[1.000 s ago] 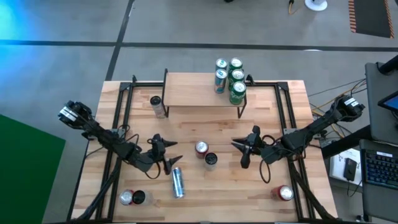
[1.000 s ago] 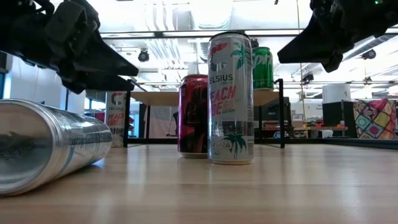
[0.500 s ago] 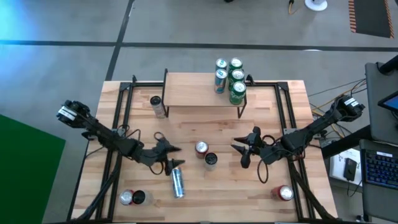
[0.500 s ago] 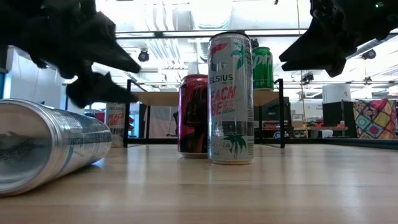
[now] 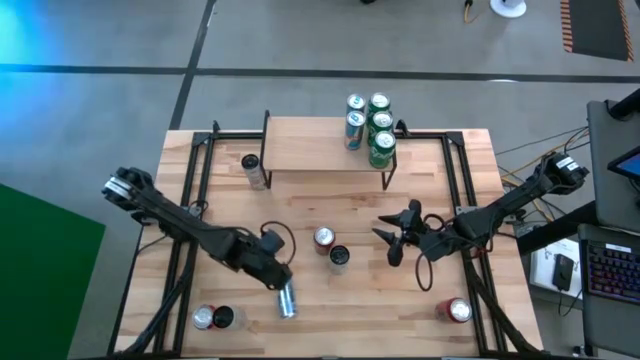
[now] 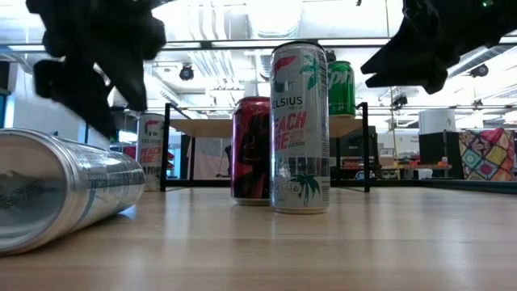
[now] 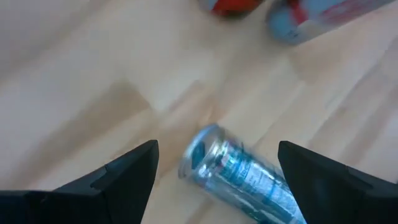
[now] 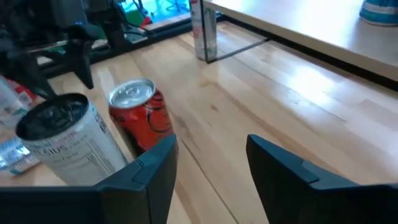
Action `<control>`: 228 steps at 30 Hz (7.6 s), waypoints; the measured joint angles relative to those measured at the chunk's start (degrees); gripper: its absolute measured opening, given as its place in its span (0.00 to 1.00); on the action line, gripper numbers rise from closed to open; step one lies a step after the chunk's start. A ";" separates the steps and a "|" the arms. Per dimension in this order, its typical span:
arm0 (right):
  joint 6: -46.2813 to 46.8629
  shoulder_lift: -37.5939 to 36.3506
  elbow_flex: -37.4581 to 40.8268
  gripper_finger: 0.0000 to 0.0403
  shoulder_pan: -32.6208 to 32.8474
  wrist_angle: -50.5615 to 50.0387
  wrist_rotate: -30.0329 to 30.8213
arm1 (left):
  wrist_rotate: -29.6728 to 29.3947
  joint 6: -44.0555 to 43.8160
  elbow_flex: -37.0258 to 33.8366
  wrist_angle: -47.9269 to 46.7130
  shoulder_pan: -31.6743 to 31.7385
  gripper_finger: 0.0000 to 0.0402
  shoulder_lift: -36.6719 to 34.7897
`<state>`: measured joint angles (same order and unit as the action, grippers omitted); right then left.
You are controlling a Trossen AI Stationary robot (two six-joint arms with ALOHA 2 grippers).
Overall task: Place canned beverage on shelf
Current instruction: Put the blue soda can on the shelf aligned with the other blue soda cans
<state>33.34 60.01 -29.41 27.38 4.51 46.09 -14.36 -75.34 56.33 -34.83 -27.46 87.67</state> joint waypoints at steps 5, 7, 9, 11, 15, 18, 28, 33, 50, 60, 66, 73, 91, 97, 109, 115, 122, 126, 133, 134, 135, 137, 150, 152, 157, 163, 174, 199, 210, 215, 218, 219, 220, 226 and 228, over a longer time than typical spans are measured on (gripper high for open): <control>1.20 -0.02 0.00 0.48 0.00 -2.25 -1.18 | 5.87 -9.22 1.31 0.25 -0.53 0.85 7.12; 1.20 -0.02 0.00 0.49 0.02 -2.51 -1.50 | 7.76 -9.85 2.25 0.22 -0.59 0.88 9.64; 1.54 -0.02 0.00 0.49 0.02 -2.55 -1.51 | 8.34 -9.71 3.21 0.16 -0.63 0.91 11.82; 1.92 -0.02 0.00 0.49 0.02 -2.57 -1.51 | 8.70 -8.36 4.37 0.93 -0.61 0.94 13.66; 2.52 -0.02 0.00 0.49 0.02 -2.65 -1.54 | 9.96 -4.11 6.08 1.94 -0.61 0.97 16.69; 3.49 -0.02 0.00 0.49 0.02 -2.92 -1.99 | 10.24 -0.57 7.02 1.02 -0.63 0.96 17.90; 6.80 0.04 0.22 0.49 0.13 -4.78 -3.23 | 4.51 0.62 9.76 -13.66 0.68 0.92 14.81; 6.90 0.04 0.24 0.49 0.13 -4.75 -3.23 | 4.91 -3.67 12.57 -20.72 0.54 0.92 12.72; 2.41 -0.02 -1.33 0.49 0.11 -4.70 -2.99 | 9.41 -29.23 16.38 -22.31 -9.81 0.92 14.78; 0.48 -0.35 -2.19 0.49 0.09 -4.74 -2.47 | 6.92 -29.34 13.82 -9.36 -8.72 0.92 18.92; 1.10 -0.33 -2.19 0.49 0.11 -5.48 -2.80 | 6.42 -20.22 13.51 -8.60 -6.33 0.92 21.64; 5.66 -0.33 -2.17 0.49 0.13 -9.80 -3.25 | 4.13 -10.81 13.60 -8.86 -4.35 0.89 22.74; 7.25 -0.31 -2.14 0.49 6.23 -9.36 -1.38 | -3.53 8.16 13.42 -13.64 0.79 0.57 19.46; 6.23 -0.31 -2.12 0.49 6.64 -8.27 -0.96 | -12.30 14.01 13.78 -14.28 0.90 0.59 12.89; -29.22 7.01 -1.87 0.49 7.59 26.20 -12.50 | -25.58 44.22 7.09 7.23 -0.68 0.59 -0.21; -43.57 9.49 -8.21 0.49 6.63 29.69 -14.76 | -22.10 62.96 -1.20 27.68 -0.61 0.59 -7.62; -46.24 10.26 -23.67 0.54 1.50 7.72 -20.91 | 4.93 83.52 -13.49 61.93 4.64 0.59 -13.46; -46.69 12.93 -34.04 0.62 -1.74 -4.12 -28.76 | 14.18 84.48 -16.71 69.69 10.08 0.60 -13.94; -50.71 20.76 -51.33 0.79 -6.95 -20.76 -33.85 | 28.14 83.19 -15.29 71.08 15.97 0.60 -11.34; -50.17 22.10 -53.55 0.80 -7.87 -22.75 -35.97 | 29.60 83.27 -14.89 71.07 16.16 0.60 -10.91; -49.37 23.47 -55.56 0.81 -8.81 -25.10 -38.45 | 30.78 83.54 -14.40 71.39 16.27 0.60 -10.37; -47.89 26.29 -59.05 0.83 -10.64 -28.69 -44.88 | 32.45 83.98 -13.84 72.65 16.24 0.60 -9.40; -50.52 37.19 -70.99 0.85 -15.59 -33.01 -65.79 | 35.13 85.42 -15.71 78.23 14.51 0.60 -7.51; -51.12 38.39 -71.48 0.85 -15.99 -33.03 -66.39 | 36.62 85.21 -15.73 78.03 14.49 0.60 -7.31; -52.05 38.65 -71.49 0.84 -16.92 -32.76 -71.02 | 36.70 84.56 -15.76 78.71 14.49 0.60 -7.36; -55.61 39.15 -71.34 0.79 -16.83 -33.00 -71.38 | 36.81 84.37 -15.97 80.02 14.49 0.60 -6.82; -62.86 39.11 -71.10 0.65 -16.90 -32.90 -70.03 | 36.93 82.51 -16.48 81.28 14.78 0.60 -6.79; -76.14 38.50 -70.79 0.81 -16.37 -37.40 -65.09 | 36.62 83.22 -16.61 75.69 16.76 0.60 -6.88; -80.07 39.23 -70.66 0.81 -16.91 -36.56 -69.39 | 37.71 83.18 -16.61 76.20 16.76 0.60 -6.16; -81.34 39.23 -70.66 0.73 -17.37 -36.70 -70.44 | 37.94 82.50 -16.61 78.62 16.75 0.60 -4.78; -82.26 39.23 -70.64 0.65 -17.51 -35.88 -70.09 | 38.01 82.26 -16.61 78.93 16.76 0.60 -4.42; -82.95 39.23 -70.60 0.62 -17.46 -35.39 -69.60 | 38.19 82.26 -16.52 78.90 16.76 0.60 -4.26; -83.84 39.22 -70.54 0.60 -17.35 -35.14 -68.77 | 38.40 82.31 -16.32 78.86 16.76 0.60 -4.14; -85.99 39.32 -70.53 0.64 -17.20 -35.23 -67.08 | 38.74 82.32 -15.97 78.27 16.82 0.60 -4.14; -83.62 39.86 -70.55 0.70 -17.39 -34.82 -67.00 | 38.75 82.35 -15.97 77.84 16.82 0.60 -4.14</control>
<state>-50.27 99.86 -99.95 9.98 -30.31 -20.92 24.39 7.01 40.36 43.01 -10.64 83.53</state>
